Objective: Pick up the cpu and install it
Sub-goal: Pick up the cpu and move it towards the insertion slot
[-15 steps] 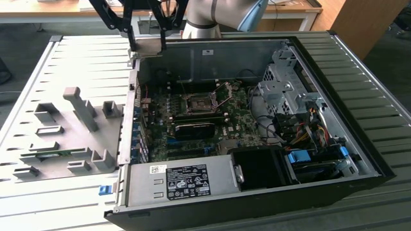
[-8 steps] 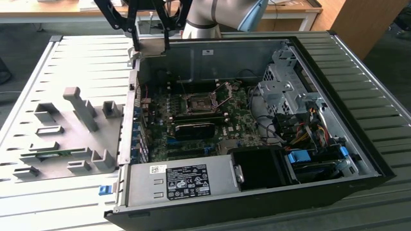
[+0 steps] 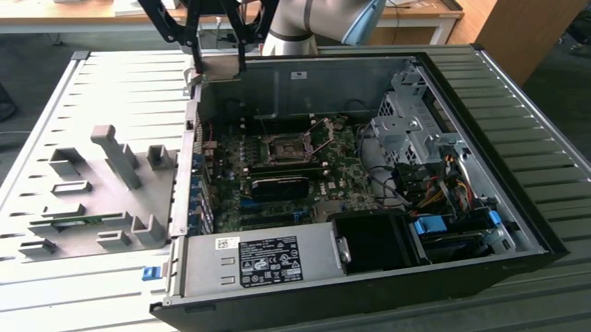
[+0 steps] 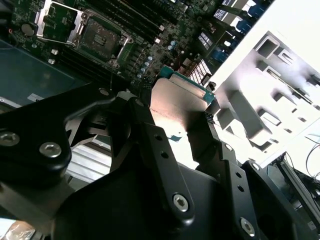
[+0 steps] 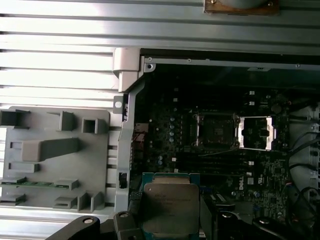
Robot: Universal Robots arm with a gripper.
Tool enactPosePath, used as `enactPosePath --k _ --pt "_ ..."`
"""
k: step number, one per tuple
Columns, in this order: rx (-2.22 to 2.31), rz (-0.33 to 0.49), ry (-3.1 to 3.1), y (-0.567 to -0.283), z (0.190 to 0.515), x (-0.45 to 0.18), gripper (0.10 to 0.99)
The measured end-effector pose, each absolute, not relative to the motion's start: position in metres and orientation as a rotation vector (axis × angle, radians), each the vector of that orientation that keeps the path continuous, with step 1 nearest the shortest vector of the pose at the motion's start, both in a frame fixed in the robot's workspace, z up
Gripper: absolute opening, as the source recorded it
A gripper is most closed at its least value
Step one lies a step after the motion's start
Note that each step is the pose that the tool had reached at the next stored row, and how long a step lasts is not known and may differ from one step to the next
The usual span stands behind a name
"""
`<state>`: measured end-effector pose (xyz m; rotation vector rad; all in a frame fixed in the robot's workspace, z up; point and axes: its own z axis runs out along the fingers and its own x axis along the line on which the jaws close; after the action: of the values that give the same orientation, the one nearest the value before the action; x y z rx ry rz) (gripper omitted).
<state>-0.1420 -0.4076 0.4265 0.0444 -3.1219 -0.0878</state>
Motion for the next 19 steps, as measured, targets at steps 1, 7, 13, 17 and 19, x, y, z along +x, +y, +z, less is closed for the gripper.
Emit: enactPosePath --k 1,7,13,17,19 --pt "0.044 -0.088 -3.122 -0.4075 0.4264 -0.1418 0.541" --pt "0.045 -0.088 -3.123 -0.4066 0.426 -0.1414 0.541" --pt "0.044 -0.088 -3.123 -0.4056 0.4257 -0.1406 0.541" --pt "0.044 -0.088 -3.123 -0.405 0.4255 -0.14 0.541" --pt "0.045 -0.088 -3.123 -0.4048 0.4253 -0.1396 0.541"
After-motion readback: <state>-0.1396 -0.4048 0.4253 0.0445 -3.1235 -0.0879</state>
